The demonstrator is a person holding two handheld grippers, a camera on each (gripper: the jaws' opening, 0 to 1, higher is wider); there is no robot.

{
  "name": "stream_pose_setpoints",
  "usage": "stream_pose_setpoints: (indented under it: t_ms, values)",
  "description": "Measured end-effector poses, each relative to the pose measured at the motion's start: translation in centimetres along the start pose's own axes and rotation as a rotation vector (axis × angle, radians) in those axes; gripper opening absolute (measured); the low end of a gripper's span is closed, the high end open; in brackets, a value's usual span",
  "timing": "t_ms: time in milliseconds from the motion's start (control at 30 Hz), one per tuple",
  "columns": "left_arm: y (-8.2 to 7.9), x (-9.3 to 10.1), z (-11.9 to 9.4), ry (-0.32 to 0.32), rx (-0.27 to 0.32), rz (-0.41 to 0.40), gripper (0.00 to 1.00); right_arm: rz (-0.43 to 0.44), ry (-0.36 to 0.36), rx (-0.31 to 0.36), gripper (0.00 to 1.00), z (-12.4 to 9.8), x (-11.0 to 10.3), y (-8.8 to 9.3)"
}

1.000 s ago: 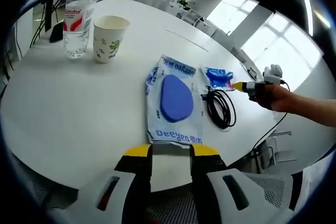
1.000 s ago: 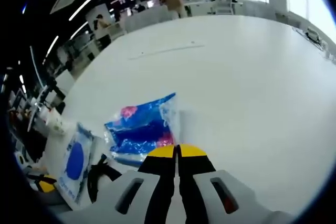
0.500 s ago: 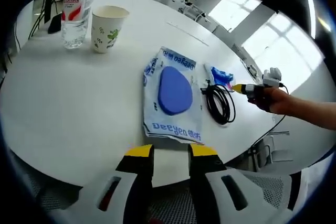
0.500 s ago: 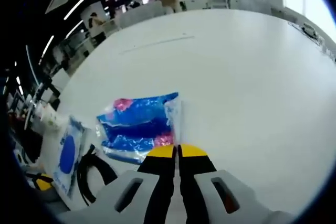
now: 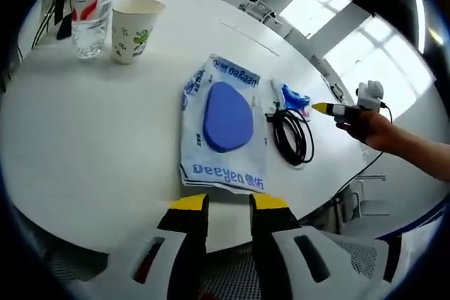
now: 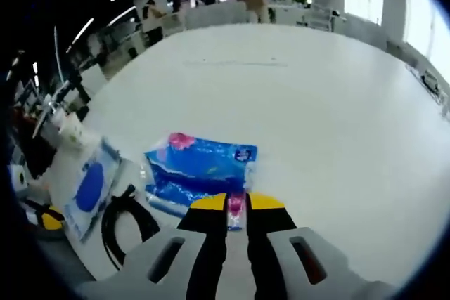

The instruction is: Arrange the tabletop items into an orderly group along one side of the table until the central work area is clear of visible clutter.

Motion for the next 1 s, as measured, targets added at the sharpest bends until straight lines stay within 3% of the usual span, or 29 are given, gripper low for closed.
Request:
stream_pose_setpoints:
  t_ms: [600,1000]
  values:
    - [-0.2,0.2,0.7,-0.007,-0.046,-0.015,0.19,-0.267,-0.199,-0.063,0.09,4.0,-8.3,-3.9]
    - [-0.3,0.6,1.4,-0.012,-0.068,-0.043,0.17,-0.407,-0.342,-0.143,0.15,7.6,-12.2,-5.5]
Point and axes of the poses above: the point that each gripper's makers call its tool centre point, and the gripper's own axes: z roughly forward along the fingers, x roughly to its right, y roughly out of its underside, the point moved 9 cm from there along -z, roughly backward along the fingers, and after that the axes turned 10 degrees about -y, right-handed, at the moved point
